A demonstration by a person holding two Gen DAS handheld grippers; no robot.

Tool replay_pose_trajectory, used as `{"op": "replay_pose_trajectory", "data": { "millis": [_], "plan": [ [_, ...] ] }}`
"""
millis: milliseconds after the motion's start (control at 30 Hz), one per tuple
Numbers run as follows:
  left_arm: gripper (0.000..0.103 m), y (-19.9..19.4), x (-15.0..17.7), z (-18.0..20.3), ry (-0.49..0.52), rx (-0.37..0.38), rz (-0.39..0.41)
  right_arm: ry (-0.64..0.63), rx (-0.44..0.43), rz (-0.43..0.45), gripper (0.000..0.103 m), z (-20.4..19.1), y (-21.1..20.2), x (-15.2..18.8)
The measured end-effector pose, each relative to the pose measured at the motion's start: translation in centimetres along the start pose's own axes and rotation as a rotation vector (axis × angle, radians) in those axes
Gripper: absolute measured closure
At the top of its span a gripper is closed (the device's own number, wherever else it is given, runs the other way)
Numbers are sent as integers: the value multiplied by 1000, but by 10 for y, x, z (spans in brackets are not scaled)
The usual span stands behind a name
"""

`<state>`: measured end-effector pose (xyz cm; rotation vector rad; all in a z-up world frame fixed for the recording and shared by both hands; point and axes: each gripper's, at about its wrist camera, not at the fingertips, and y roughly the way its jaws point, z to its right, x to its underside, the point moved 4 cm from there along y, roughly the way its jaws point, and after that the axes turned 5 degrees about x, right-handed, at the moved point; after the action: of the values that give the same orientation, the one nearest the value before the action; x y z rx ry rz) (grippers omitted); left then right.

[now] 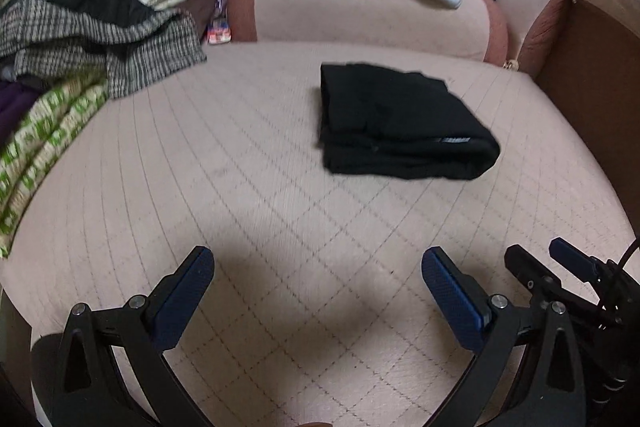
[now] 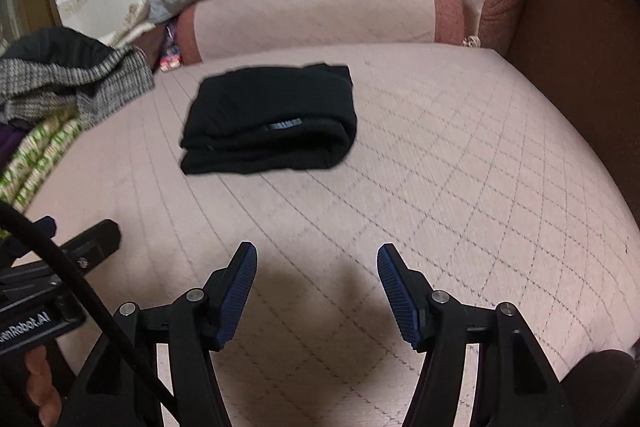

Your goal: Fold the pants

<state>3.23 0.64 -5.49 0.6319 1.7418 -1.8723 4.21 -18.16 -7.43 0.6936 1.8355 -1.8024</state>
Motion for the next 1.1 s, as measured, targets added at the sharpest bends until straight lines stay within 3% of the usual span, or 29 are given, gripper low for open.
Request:
{"op": "replay_pose_trajectory", "data": {
  "millis": [267,667,1100],
  "plan": [
    [0,19,10,-1,-23,30,-68,-31,28,-24,35,-2,10,5],
    [0,17,8,-4,-39,75,-53,-78,36,-20,33,-13,10,7],
    [0,17,9,-3,-44,74,-51,-110,33,-17,31,-21,8,7]
  ]
}}
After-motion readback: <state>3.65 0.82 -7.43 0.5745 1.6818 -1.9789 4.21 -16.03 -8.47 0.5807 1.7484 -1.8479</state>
